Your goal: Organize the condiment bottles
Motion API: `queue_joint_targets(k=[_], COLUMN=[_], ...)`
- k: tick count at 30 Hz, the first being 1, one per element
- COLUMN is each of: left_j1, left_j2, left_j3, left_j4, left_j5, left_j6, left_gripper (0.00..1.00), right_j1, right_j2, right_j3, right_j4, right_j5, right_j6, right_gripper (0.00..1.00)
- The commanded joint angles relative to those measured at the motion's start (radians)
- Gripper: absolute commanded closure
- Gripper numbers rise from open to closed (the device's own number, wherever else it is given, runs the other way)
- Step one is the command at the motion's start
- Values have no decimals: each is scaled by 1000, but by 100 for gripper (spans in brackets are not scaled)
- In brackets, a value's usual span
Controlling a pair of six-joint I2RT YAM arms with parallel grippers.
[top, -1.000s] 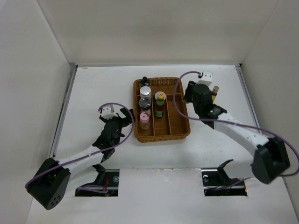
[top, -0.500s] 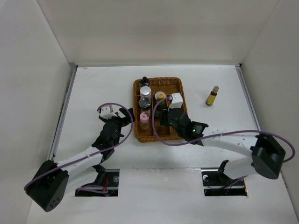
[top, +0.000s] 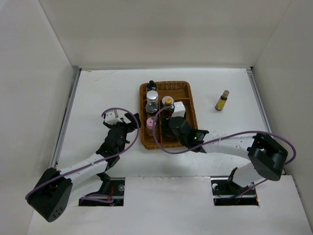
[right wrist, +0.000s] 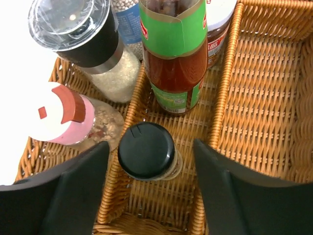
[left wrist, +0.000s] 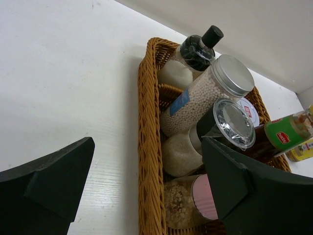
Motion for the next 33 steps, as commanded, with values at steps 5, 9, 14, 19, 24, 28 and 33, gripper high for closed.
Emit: queue_joint_targets(k=[5, 9, 14, 19, 24, 28, 33], left_j1=[3, 5, 5, -9, -15, -20, -20], left_j2=[-6, -10, -10, -12, -17, -12, -6], left_j3=[-4, -4, -4, -6, -8, -6, -3], left_j4=[49, 46, 46, 49, 49, 46, 47], left_j5=[8, 8, 8, 8, 10, 16, 18], left_j6=[-8, -10, -10, -10, -14, -16, -16], left_gripper=[8, 8, 8, 8, 8, 8, 8], right_j1=[6, -31, -179, -532, -724, -777, -809], right_j2=[-120, -258, -408, -356, -214, -126, -48], right_j3=[-7, -31, -73, 8, 84, 147, 208], right_j4=[19, -24, -39, -132, -96, -93, -64], right_j5=[17, 26, 103, 186, 146, 103, -4], right_j6=[-9, -15, -21, -59, -99, -118, -124], right_gripper=[19, 19, 25, 24, 23, 23, 24])
